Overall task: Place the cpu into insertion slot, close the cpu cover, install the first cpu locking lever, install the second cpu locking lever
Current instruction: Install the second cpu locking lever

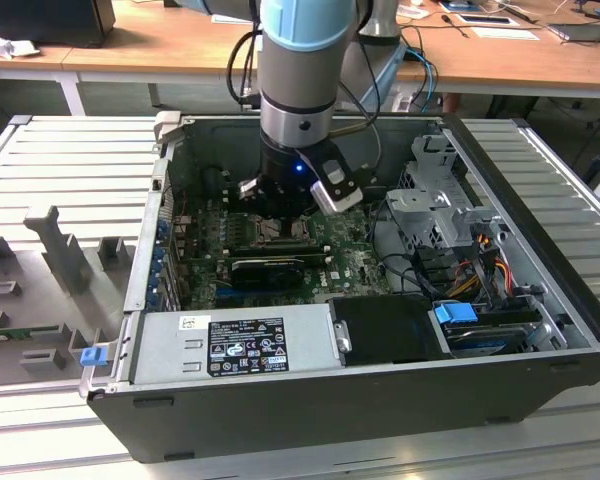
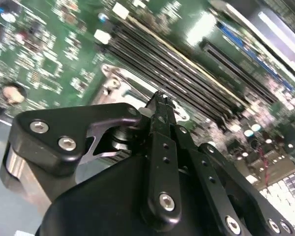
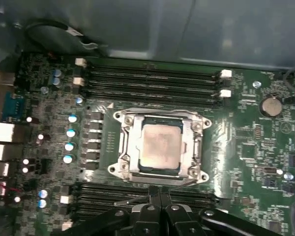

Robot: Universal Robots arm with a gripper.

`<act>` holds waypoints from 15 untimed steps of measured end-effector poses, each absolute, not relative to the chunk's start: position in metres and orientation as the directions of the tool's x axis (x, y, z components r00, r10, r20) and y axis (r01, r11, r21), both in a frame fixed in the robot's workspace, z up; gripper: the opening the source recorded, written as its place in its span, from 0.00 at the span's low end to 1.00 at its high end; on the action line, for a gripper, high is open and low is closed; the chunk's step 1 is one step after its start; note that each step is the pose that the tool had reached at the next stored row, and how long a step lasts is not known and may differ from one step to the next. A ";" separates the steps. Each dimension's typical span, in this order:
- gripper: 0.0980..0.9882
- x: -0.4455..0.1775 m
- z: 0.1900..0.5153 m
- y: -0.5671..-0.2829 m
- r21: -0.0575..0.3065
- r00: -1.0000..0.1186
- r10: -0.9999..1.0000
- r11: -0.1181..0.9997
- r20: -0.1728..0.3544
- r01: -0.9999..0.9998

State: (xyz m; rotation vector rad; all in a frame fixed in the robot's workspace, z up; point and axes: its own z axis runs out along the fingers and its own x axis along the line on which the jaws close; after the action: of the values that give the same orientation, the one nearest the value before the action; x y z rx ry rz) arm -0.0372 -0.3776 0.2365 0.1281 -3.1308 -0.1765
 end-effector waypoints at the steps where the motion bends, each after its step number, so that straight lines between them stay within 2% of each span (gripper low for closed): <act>1: 0.01 -0.044 0.236 -0.378 0.112 -0.997 -0.081 0.990 -0.001 -0.081; 11: 0.01 -0.051 0.215 -0.378 0.120 -0.996 -0.094 0.988 -0.002 -0.094; 15: 0.01 -0.057 0.213 -0.383 0.165 -0.996 -0.094 0.982 -0.007 -0.094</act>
State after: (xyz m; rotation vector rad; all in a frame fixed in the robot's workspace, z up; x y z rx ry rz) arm -0.0575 -0.3829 0.2134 0.1484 -3.1266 -0.2597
